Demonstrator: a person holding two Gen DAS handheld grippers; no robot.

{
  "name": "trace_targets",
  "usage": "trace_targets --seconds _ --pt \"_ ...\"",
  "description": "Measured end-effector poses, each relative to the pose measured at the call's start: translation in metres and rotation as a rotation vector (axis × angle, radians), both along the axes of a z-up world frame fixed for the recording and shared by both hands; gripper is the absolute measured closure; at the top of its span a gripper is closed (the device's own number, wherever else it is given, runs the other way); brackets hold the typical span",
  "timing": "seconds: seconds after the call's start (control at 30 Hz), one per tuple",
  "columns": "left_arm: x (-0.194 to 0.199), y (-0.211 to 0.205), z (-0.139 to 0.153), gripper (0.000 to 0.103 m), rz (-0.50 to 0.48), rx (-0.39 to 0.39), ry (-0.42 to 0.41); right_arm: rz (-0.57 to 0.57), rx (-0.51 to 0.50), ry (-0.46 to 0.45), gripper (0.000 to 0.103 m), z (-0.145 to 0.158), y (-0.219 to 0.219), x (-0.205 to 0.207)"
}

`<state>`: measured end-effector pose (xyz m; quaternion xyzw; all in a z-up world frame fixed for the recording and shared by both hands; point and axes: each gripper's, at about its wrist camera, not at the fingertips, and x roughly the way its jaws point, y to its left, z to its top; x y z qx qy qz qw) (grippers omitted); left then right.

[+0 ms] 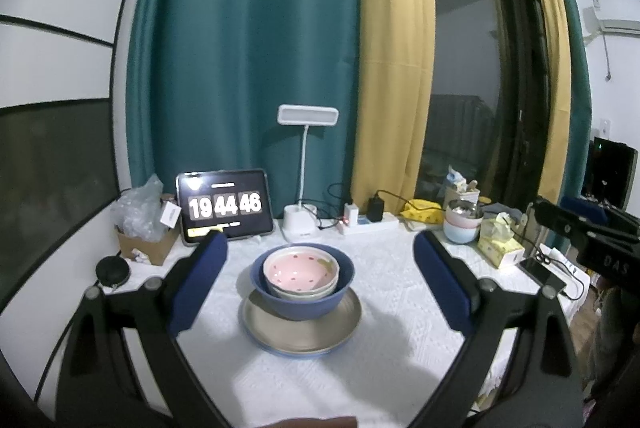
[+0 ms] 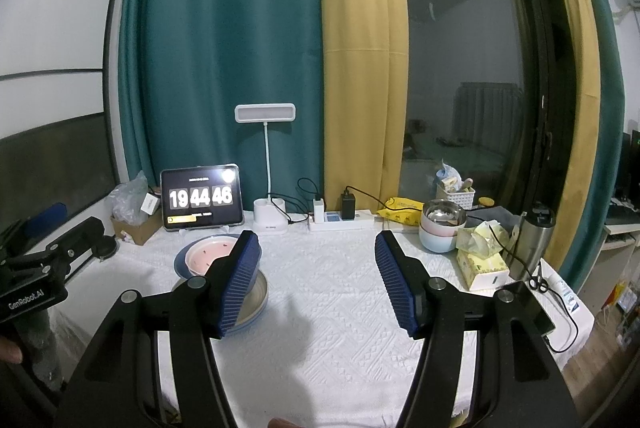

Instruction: Organize plates and bowls

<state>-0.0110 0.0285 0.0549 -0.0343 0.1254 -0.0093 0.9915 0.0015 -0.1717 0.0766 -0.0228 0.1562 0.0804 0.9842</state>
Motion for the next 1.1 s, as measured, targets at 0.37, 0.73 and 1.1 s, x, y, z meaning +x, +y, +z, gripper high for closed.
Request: trace_targets --seconds 0.37,0.73,1.1 --pt "0.001 -0.001 0.0 0.008 -0.008 0.004 -0.002 0.001 0.003 0.002 0.039 -0.001 -0.001 0.0" --pt "0.001 -0.002 0.001 0.008 -0.01 0.007 -0.005 -0.001 0.003 0.004 0.039 -0.001 0.0 0.001" --pt "-0.001 -0.005 -0.001 0.008 -0.033 0.025 -0.021 0.006 0.004 0.029 0.039 -0.013 -0.001 0.01"
